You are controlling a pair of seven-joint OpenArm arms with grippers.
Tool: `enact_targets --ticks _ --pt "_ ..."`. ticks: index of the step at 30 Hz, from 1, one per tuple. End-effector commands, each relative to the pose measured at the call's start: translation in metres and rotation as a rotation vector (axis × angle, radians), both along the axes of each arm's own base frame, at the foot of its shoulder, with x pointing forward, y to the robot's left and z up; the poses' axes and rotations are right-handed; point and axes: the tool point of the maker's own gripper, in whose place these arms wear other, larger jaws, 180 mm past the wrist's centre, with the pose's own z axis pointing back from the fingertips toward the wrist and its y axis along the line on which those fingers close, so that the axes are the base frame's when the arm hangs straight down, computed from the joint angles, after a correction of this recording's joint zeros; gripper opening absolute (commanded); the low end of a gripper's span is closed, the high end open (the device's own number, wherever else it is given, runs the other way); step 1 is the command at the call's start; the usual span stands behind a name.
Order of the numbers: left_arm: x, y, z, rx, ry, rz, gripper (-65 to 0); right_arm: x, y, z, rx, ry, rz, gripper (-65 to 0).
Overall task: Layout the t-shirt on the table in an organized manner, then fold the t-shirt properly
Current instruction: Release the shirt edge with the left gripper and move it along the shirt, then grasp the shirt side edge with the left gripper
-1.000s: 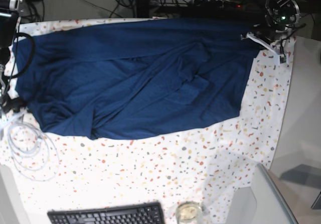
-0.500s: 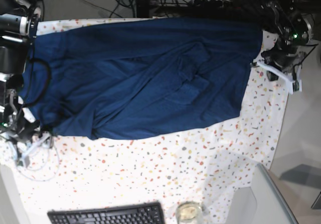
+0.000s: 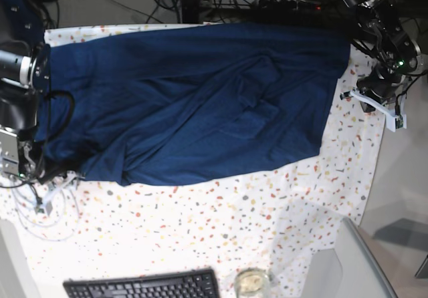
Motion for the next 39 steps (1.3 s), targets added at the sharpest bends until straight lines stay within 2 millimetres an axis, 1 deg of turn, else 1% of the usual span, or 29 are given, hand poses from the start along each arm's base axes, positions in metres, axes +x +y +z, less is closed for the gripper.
enact_targets --ticks 1,3,7,9,12,13,17,19,22,24,27,28,29,32,34,35,37,39 --pt "0.004 0.006 0.01 0.02 -0.034 -0.004 -65.0 0.022 -0.007 0.02 -0.013 -0.072 -0.003 -21.6" --pt "-0.003 0.01 0.009 0.027 -0.022 -0.005 -65.0 0.02 -0.006 0.013 -0.03 -0.06 0.001 -21.6" --pt "-0.005 0.011 0.008 0.033 -0.016 -0.005 -65.0 0.018 -0.022 0.01 -0.091 -0.067 -0.071 -20.9" --pt "-0.01 0.011 0.006 0.03 -0.005 -0.005 -65.0 0.017 -0.028 0.011 -0.104 -0.067 -0.095 -16.1" --pt "-0.012 0.011 0.005 0.029 -0.002 -0.004 -65.0 0.017 -0.026 0.01 -0.1 -0.063 -0.092 -7.7" --pt "-0.012 0.011 0.004 0.029 -0.001 -0.004 -65.0 0.016 -0.026 0.01 -0.1 -0.063 -0.092 -6.5" --pt "-0.011 0.011 0.005 0.029 -0.004 -0.004 -65.0 0.016 -0.023 0.008 -0.094 -0.06 -0.091 -6.9" --pt "-0.01 0.011 0.005 0.032 -0.004 -0.005 -65.0 0.011 -0.015 0.001 -0.084 -0.048 -0.084 -10.8" --pt "-0.009 0.011 0.006 0.033 -0.004 -0.007 -65.0 0.009 -0.008 -0.003 -0.074 -0.037 -0.077 -21.0" --pt "-0.009 0.012 0.006 0.034 -0.004 -0.007 -65.0 -0.001 -0.007 -0.012 -0.073 -0.019 -0.076 -25.2" --pt "-0.008 0.011 0.007 0.035 -0.005 -0.01 -65.0 -0.008 -0.004 -0.019 -0.068 -0.006 -0.072 -30.0" --pt "-0.006 0.013 0.008 0.043 -0.004 -0.017 -65.0 -0.011 -0.001 -0.022 -0.065 -0.002 -0.07 -34.5" --pt "-0.005 0.014 0.009 0.047 -0.005 -0.02 -65.0 -0.012 -0.001 -0.023 -0.065 0.001 -0.07 -41.0" --pt "0.007 0.015 0.015 0.046 -0.029 -0.018 -65.0 -0.011 -0.001 -0.022 -0.068 -0.006 -0.069 -65.0" --pt "0.015 0.014 0.013 0.028 -0.039 -0.012 -65.0 -0.006 -0.003 -0.016 -0.074 -0.026 -0.068 -63.9" --pt "0.024 0.012 0.012 0.013 -0.049 -0.014 -65.0 -0.002 -0.003 -0.011 -0.078 -0.047 -0.059 -63.0" --pt "0.04 0.005 0.01 -0.006 -0.051 -0.04 -65.0 0.001 0.0 -0.002 -0.08 -0.083 -0.022 -65.0" --pt "0.057 -0.01 0.007 -0.019 -0.049 -0.093 -65.0 0.002 0.006 0.005 -0.083 -0.106 0.001 -65.0"
